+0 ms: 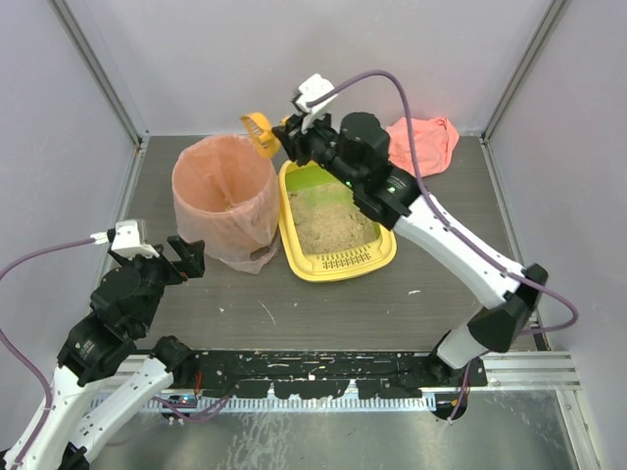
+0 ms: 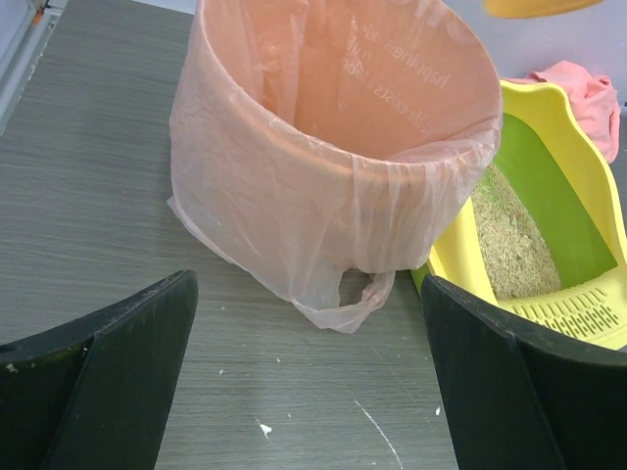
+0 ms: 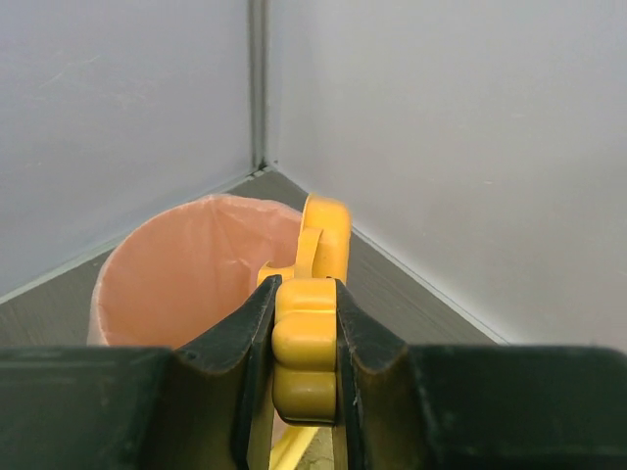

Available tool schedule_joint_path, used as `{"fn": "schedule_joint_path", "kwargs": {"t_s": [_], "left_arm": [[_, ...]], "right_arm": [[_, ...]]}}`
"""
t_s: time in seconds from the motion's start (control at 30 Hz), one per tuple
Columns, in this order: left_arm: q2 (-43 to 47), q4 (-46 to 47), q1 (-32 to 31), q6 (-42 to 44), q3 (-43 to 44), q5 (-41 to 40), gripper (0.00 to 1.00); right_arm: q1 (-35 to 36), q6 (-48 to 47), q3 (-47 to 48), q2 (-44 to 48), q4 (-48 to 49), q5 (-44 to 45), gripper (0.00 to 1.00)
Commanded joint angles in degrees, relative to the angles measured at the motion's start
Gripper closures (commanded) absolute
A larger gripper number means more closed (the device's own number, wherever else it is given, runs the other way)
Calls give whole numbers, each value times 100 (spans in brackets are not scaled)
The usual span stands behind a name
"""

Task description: Clean the litter box

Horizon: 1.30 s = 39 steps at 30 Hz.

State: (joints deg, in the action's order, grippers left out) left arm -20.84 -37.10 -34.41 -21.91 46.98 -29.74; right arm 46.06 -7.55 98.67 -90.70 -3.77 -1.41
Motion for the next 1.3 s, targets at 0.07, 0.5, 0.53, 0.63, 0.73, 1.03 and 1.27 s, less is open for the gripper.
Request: {"fn": "schedule_joint_path", "kwargs": {"t_s": [0.07,0.5,0.53,0.63,0.73,1.03,1.27], "left_arm": [[-169,348,14,56,103,88,2],[-494,472,12,187,136,508,2],[-487,462,17,187,140,505,2],[-455,433,14,187,145,478,2],[-458,433,14,187,150,478,2],[-474,419,12,181,124,486,2],[-478,408,18,187,110,462,2]], "right_arm": [[-8,121,-313,1399,-477,2344,99],[-220,751,454,364,-4103,2855,100],[-216,713,507,236,-4189,2835,100],[-213,593,545,-111,-4239,3003,100],[-212,477,498,-453,-4218,3322,99],[-215,250,-158,-907,-3612,3893,99],[-399,450,-540,-1085,-3271,3482,99]]}}
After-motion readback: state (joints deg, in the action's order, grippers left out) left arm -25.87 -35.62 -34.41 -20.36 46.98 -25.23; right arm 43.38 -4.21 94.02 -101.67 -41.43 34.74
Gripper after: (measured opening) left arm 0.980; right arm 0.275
